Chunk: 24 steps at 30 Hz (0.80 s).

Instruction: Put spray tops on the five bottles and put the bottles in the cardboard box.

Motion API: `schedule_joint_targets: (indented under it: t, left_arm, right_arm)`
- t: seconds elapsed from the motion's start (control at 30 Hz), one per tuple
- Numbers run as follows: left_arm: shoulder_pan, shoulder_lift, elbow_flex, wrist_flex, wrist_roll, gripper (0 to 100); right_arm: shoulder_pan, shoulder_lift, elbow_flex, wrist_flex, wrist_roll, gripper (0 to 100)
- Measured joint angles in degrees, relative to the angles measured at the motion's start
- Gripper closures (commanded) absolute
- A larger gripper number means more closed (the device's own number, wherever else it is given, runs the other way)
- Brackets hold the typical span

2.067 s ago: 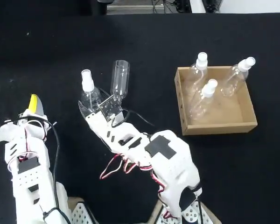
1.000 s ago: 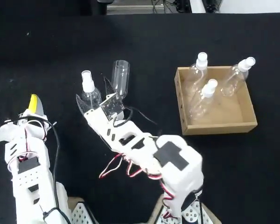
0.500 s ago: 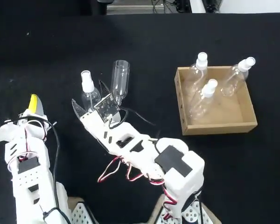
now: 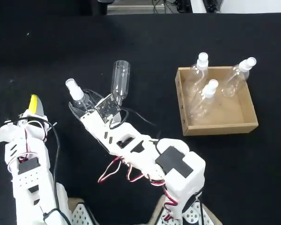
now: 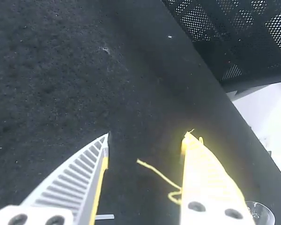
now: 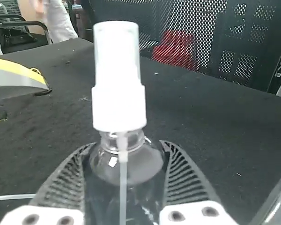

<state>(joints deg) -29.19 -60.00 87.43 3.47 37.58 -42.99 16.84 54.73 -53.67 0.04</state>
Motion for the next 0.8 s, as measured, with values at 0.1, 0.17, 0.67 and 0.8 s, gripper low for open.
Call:
schedule_joint_targets:
  t: [0.1, 0.17, 0.67, 0.8]
  left_arm:
    - [0.0, 0.0, 0.0, 0.0, 0.0, 77]
    - [0.0, 0.0, 0.0, 0.0, 0.0, 77]
    - [0.0, 0.0, 0.0, 0.0, 0.0, 77]
    - [0.0, 0.0, 0.0, 0.0, 0.09, 77]
  right_arm:
    - [0.0, -4.04, 2.64, 0.18, 0.0, 98.8]
    - [0.18, -9.58, 5.89, 1.32, 0.0, 98.8]
    - [11.43, -69.63, 9.85, 67.96, -0.09, 98.8]
    - [19.08, -82.46, 9.85, 77.89, -0.09, 98.8]
